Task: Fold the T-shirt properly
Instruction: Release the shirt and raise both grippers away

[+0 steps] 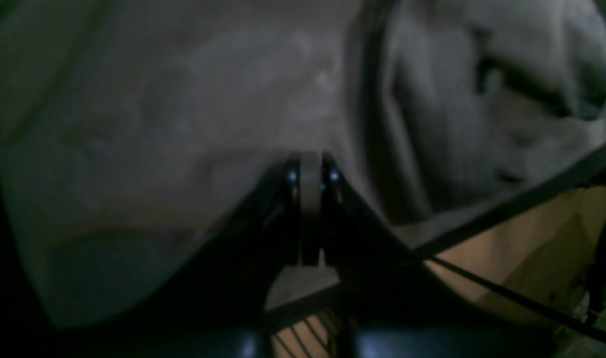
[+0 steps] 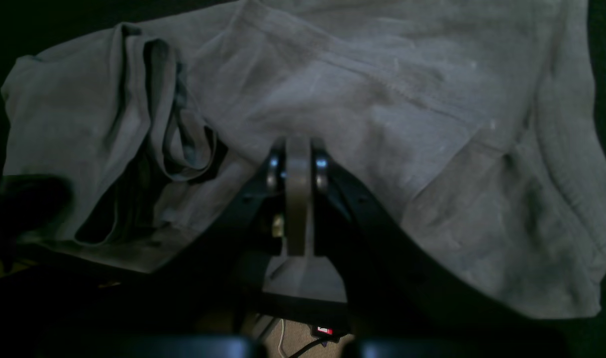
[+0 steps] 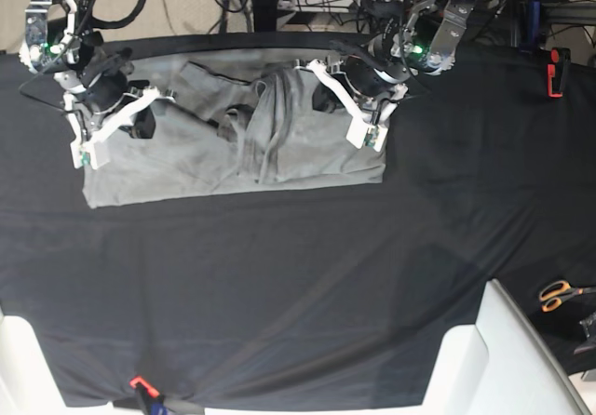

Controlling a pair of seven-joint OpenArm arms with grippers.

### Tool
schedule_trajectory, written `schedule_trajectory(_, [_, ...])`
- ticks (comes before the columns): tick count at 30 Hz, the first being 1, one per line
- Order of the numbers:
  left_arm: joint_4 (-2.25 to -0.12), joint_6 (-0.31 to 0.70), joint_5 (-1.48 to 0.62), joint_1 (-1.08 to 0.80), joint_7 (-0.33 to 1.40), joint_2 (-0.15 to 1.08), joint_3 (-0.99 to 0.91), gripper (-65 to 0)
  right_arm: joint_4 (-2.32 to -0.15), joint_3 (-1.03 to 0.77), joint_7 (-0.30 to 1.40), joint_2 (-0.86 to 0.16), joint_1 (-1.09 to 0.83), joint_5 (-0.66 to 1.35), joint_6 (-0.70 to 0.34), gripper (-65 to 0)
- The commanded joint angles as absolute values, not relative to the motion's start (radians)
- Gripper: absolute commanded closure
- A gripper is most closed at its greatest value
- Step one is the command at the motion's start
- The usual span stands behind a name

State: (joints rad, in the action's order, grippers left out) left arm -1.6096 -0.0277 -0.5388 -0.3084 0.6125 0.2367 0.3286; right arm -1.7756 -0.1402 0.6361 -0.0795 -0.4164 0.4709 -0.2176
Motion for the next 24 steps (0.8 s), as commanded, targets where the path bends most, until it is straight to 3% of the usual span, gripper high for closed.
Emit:
schedule_trajectory(1, [-1.600, -0.024, -0.547, -0.311, 0.601, 0.239, 0.329, 0.0, -1.790, -0.145, 0.619, -0.085, -0.414, 0.484, -0.217, -2.0])
schedule_trajectory(12, [-1.529, -0.024, -0.549, -0.306, 0.602, 0.272, 0.458, 0.0, -1.788, -0.145, 0.619, -0.082, -0.406, 0.484, -0.217, -2.0])
schedule_trajectory(21, [-1.776, -0.025, -0.549, -0.332, 0.602, 0.372, 0.456, 0.0, -1.788, -0.145, 0.619, -0.082, -0.410, 0.484, -0.217, -2.0])
schedule_trajectory(24, [-1.787, -0.076, -0.549, -0.335, 0.602, 0.384, 0.401, 0.0, -1.788, -0.145, 0.619, -0.082, -0.412, 0.484, -0.217, -2.0])
